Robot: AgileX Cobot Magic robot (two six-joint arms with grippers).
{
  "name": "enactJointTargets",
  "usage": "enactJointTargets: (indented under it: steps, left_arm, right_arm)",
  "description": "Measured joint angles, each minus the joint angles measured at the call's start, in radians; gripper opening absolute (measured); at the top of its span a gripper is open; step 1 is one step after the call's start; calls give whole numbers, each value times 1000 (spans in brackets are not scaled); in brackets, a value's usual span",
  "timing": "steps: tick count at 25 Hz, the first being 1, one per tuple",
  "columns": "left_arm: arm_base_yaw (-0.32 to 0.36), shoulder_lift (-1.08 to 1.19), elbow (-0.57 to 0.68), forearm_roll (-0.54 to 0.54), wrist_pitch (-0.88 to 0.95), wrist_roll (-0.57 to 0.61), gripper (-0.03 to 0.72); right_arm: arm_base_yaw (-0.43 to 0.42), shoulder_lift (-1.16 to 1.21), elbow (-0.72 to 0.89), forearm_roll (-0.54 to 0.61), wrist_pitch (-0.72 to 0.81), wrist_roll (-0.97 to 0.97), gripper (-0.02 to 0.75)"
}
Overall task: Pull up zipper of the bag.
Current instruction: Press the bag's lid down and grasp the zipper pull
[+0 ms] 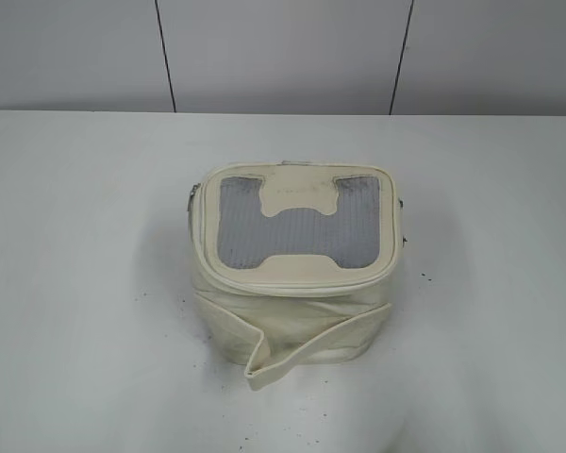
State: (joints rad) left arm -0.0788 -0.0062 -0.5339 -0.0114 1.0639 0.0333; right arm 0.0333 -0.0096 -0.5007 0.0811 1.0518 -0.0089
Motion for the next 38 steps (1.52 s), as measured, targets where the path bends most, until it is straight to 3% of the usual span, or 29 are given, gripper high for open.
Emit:
enactJointTargets:
  steps: [38]
  left_arm:
    - [0, 0, 0, 0, 0, 0, 305]
  right_arm:
    - [0, 0, 0, 3, -1, 0, 560]
